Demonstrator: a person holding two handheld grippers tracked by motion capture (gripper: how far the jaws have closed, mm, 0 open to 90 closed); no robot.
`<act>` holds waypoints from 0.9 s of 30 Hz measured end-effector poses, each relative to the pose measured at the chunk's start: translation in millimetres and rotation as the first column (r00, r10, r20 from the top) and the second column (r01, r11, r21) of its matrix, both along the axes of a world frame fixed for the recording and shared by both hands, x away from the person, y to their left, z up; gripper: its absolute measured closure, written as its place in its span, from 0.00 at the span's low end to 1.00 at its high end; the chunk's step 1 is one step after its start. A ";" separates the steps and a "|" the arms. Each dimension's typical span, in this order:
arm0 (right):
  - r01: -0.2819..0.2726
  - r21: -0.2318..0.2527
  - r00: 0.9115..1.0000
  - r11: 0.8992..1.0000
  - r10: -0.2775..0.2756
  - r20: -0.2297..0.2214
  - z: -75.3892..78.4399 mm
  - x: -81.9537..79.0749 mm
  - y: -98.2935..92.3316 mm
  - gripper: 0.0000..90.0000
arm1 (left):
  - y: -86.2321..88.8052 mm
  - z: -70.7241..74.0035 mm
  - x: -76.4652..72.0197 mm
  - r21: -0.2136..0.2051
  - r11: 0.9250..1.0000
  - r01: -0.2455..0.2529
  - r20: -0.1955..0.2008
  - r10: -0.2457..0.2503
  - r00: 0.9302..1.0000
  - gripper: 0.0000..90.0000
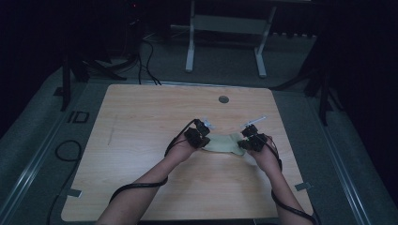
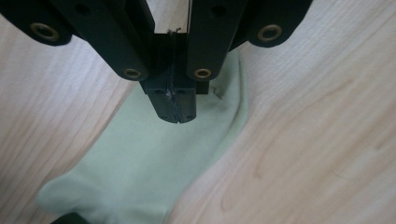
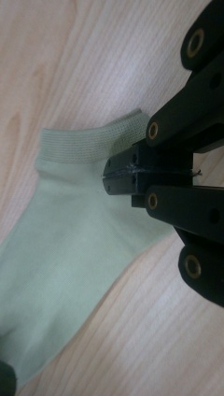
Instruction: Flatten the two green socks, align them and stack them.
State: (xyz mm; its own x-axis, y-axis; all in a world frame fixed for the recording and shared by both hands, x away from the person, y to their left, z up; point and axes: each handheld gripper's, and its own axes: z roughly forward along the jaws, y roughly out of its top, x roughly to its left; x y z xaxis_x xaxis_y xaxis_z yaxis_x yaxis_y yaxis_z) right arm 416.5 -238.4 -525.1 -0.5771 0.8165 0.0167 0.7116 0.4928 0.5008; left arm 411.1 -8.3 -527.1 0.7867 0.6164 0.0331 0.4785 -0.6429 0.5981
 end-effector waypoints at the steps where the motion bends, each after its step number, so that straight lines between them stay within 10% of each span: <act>1: 0.002 -0.004 1.000 1.000 -0.002 -0.004 -2.7 1.0 -0.5 1.00 | -0.1 -3.3 1.1 0.007 1.000 -0.005 -0.002 0.005 1.000 0.99; 27: -0.061 0.019 0.998 0.998 0.061 -0.010 -13.7 6.9 36.2 0.99 | 54.9 -20.9 -13.3 -0.018 0.995 -0.098 -0.063 0.097 0.993 0.99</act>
State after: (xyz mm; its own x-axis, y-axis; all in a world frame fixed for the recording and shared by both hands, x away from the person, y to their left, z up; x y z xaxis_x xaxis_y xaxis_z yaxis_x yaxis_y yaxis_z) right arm 423.5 -202.2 -538.8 -0.6255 0.7793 0.0377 0.6858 0.5261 0.5028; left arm 397.8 46.7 -548.0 0.7229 0.6905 -0.0274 0.5749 -0.5789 0.5783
